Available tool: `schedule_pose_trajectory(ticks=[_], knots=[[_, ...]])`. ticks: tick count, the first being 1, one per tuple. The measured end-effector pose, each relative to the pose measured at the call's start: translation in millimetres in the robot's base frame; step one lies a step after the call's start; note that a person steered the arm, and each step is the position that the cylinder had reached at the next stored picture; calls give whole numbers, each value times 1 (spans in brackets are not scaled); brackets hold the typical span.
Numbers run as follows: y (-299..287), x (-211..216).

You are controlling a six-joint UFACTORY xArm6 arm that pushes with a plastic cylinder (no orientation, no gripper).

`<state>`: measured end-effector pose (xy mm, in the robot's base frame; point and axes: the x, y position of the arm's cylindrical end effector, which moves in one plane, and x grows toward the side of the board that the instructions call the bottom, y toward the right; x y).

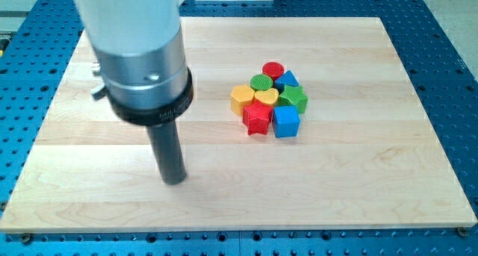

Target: Place your arm at the right of the cube

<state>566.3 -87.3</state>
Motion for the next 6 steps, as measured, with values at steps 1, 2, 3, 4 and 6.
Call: schedule_pose_trajectory(ticks=[1,2,3,4,6], knots=[[15,12],[50,12],[105,1],[129,-27],[212,-113]])
